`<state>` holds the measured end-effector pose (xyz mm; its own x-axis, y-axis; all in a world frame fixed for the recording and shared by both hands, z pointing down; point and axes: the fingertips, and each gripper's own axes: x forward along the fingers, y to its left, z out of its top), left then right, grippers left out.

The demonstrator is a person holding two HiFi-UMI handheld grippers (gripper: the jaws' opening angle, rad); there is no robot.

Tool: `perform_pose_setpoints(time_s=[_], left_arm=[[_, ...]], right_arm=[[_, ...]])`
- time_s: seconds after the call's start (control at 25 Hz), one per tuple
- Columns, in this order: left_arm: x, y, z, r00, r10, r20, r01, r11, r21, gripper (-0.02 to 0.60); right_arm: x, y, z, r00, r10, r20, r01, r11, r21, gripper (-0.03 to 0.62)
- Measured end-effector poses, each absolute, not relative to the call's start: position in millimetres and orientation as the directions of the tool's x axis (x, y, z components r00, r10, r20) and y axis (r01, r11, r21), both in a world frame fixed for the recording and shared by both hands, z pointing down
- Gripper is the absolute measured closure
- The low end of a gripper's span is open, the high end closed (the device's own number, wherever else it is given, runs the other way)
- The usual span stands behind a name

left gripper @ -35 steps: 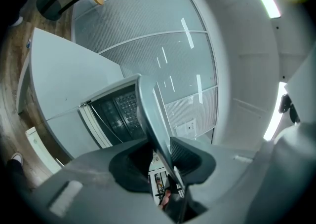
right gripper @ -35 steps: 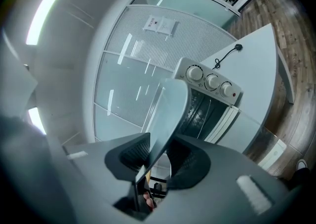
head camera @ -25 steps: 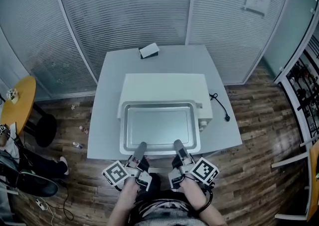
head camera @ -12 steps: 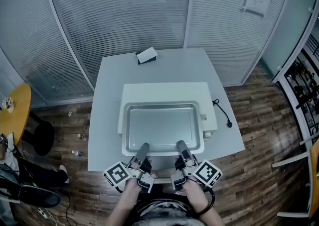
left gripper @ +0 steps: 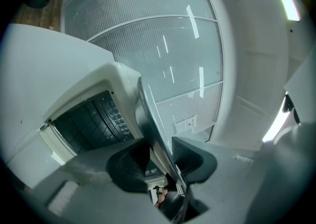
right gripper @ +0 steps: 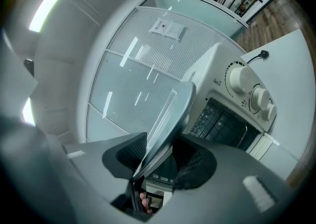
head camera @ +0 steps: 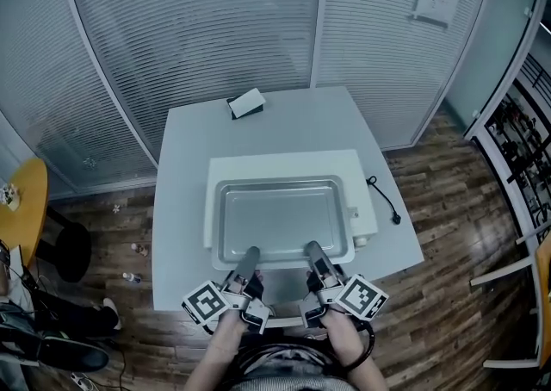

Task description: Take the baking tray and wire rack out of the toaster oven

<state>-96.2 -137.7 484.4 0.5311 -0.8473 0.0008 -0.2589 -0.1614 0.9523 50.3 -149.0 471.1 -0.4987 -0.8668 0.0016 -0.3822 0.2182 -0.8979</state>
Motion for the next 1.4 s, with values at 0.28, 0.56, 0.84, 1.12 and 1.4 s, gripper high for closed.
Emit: perform_pose_setpoints(time_s=[0.28,0.56,0.84,1.12,1.4], left_arm=[[-101.1,-137.4,487.1,0.572,-0.82,-0.009,-0.277,-0.204,0.939,0.313],[-107.1,-111.4,490.7,0.573,-0.819,0.041,-0.393,-0.23,0.89,0.29],[-101.1,-68.2,499.1,0.564,-0.817,0.117,-0.56,-0.275,0.782,0.295],[-101.5,-50.9,479.0,0.486,-0.862,0.145,-0.784,-0.357,0.507,0.495],[-95.4,-61.9,474.5,0.489,-0.856,0.169,-0.817,-0.382,0.433,0.577]], right_arm=[[45.8,-146.9,462.7,-0.513,-0.858,-0.022,-0.428,0.278,-0.86,0.323],[56.5,-117.1,481.2,-0.514,-0.854,0.085,-0.558,0.257,-0.789,0.283],[66.5,-82.8,486.5,-0.488,-0.859,0.152,-0.731,0.307,-0.61,0.309],[68.7,-69.7,473.0,-0.468,-0.874,0.131,-0.809,0.364,-0.462,0.522],[58.9,-78.9,469.6,-0.472,-0.872,0.131,-0.823,0.382,-0.421,0.591]])
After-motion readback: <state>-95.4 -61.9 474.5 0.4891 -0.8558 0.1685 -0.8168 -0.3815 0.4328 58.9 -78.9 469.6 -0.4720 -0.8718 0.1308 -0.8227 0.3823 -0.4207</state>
